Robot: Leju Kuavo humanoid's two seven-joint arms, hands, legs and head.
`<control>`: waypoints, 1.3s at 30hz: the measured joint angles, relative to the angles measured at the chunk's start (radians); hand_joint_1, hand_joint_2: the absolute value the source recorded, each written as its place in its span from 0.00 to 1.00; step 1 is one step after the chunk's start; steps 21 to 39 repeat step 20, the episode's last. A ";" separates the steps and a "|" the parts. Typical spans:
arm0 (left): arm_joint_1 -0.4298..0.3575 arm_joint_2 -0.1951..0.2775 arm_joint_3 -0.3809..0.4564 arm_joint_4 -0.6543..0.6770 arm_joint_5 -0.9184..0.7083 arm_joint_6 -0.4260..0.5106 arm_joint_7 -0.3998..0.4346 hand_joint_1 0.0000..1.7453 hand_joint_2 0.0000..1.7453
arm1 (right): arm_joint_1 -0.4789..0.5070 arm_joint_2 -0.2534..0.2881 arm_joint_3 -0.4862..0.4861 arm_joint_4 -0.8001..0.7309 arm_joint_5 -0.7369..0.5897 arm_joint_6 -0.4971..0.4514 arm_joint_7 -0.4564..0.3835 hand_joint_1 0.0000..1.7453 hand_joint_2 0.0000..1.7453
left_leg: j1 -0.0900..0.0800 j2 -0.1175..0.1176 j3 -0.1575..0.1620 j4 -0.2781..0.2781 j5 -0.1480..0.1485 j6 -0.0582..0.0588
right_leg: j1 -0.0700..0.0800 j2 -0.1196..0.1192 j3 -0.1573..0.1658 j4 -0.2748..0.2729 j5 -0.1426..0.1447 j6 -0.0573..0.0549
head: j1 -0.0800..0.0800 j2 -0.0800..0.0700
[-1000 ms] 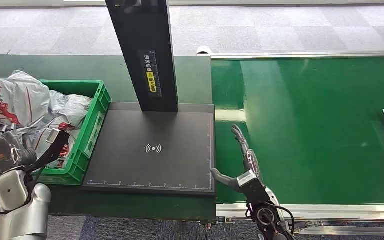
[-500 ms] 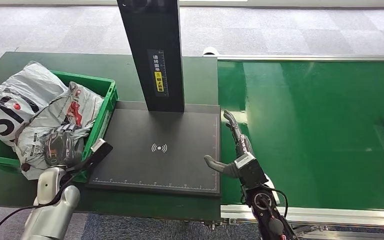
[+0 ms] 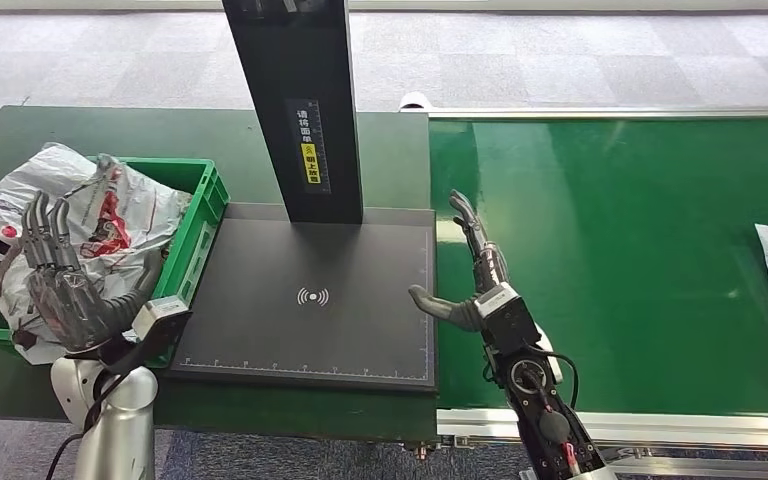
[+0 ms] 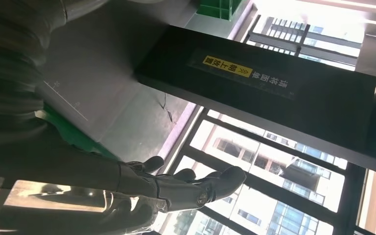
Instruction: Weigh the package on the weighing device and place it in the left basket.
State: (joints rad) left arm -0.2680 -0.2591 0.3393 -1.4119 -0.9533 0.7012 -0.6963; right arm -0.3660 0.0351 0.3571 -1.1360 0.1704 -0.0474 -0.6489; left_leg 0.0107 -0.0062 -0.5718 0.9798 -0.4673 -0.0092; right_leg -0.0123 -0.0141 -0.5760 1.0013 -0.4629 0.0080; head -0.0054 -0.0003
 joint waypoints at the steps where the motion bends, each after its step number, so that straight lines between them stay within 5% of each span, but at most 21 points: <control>1: 0.002 -0.009 0.005 -0.019 0.004 0.000 0.000 0.00 1.00 | -0.001 0.000 0.000 0.000 -0.002 0.002 0.000 0.00 1.00 | 0.000 0.000 0.000 0.000 0.000 0.000 | 0.000 0.000 0.000 0.000 0.000 0.000 | 0.000 0.000; 13: 0.001 -0.066 0.040 -0.020 0.030 -0.001 -0.003 0.00 1.00 | -0.007 -0.003 0.001 0.000 0.034 -0.003 0.026 0.00 1.00 | -0.001 0.001 0.000 0.000 0.000 0.000 | -0.001 0.001 0.000 0.000 0.000 0.000 | 0.000 0.000; 16: 0.025 -0.050 -0.033 -0.031 0.338 -0.019 -0.003 0.00 1.00 | -0.007 -0.004 0.001 -0.001 0.021 0.006 0.028 0.00 1.00 | 0.000 0.001 0.000 0.000 0.000 0.000 | 0.000 0.001 -0.001 0.000 0.000 0.000 | 0.000 0.000; 20: 0.074 0.006 -0.233 -0.041 0.754 -0.213 0.022 0.00 1.00 | -0.009 -0.005 0.000 -0.001 0.000 0.008 0.027 0.00 1.00 | 0.000 0.000 -0.001 0.000 0.000 0.000 | 0.000 0.000 -0.001 0.000 0.000 0.000 | 0.000 0.000; 39: 0.074 0.006 -0.233 -0.041 0.754 -0.213 0.022 0.00 1.00 | -0.009 -0.005 0.000 -0.001 0.000 0.008 0.027 0.00 1.00 | 0.000 0.000 -0.001 0.000 0.000 0.000 | 0.000 0.000 -0.001 0.000 0.000 0.000 | 0.000 0.000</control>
